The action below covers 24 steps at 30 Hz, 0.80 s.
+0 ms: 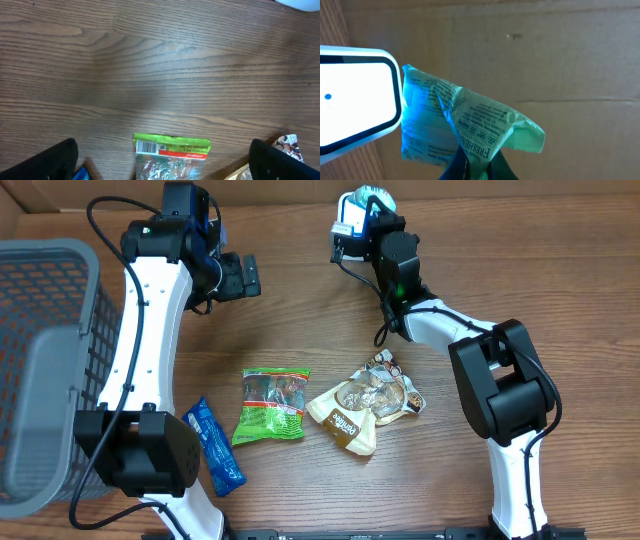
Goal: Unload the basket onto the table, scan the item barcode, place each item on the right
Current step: 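Hold the pack's barcode against the white scanner with the right gripper, then move the pale green pack to the table's right side and release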
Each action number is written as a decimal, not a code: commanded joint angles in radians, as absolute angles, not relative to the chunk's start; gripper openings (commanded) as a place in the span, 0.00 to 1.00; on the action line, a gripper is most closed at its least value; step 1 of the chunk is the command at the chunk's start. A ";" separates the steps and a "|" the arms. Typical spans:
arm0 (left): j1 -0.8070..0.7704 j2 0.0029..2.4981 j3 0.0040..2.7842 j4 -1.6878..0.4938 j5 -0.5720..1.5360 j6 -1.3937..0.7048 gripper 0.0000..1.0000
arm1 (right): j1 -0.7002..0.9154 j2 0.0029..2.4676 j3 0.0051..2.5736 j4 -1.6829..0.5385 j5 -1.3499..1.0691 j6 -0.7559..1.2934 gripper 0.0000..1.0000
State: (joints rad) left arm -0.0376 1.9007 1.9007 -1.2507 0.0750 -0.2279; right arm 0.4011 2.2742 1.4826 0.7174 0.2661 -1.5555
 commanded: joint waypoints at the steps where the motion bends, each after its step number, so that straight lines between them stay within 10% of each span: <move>1: -0.039 1.903 1.913 -1.252 0.085 -0.206 1.00 | 0.411 2.274 1.494 0.730 0.269 -1.541 0.04; 15: -0.039 1.903 1.913 -1.252 0.085 -0.206 1.00 | 0.542 2.000 1.494 0.324 0.475 -1.308 0.04; 24: -0.039 1.903 1.913 -1.252 0.085 -0.205 1.00 | 0.655 1.720 1.494 -0.308 0.215 -0.478 0.04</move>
State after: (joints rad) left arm -0.0376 1.9007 1.9007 -1.2507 0.0784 -0.2279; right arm 0.6567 1.7981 1.4830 -0.2226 0.3801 -0.8970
